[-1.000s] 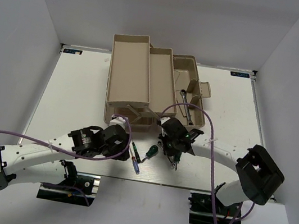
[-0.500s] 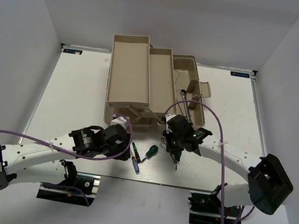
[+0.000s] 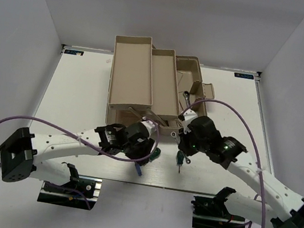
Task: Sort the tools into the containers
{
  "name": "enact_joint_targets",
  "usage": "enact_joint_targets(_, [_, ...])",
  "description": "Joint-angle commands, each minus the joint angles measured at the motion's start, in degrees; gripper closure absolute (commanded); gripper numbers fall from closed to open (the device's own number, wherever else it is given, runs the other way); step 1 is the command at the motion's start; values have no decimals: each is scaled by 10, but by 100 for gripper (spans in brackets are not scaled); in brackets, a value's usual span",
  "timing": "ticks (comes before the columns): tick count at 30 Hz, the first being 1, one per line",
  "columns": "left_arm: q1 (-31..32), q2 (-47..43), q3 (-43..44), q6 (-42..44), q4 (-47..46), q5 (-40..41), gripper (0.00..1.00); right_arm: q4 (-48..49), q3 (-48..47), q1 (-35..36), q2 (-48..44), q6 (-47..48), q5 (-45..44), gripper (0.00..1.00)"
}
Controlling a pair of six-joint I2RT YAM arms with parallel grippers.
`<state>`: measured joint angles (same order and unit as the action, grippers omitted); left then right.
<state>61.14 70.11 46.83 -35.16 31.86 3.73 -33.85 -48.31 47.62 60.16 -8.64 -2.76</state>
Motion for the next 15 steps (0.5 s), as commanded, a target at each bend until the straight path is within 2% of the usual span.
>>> enact_joint_targets(1, [11,19,28,55,-29,-18,38,-40,-20,-7,-43,30,-6,100])
enact_joint_targets(11, [16,64,28,119,-93,4,38,-99,-70,-41,-73,40,-94,100])
enact_joint_targets(15, [16,98,44,134,-104,4,37,-64,-87,-67,-60,68,-143,100])
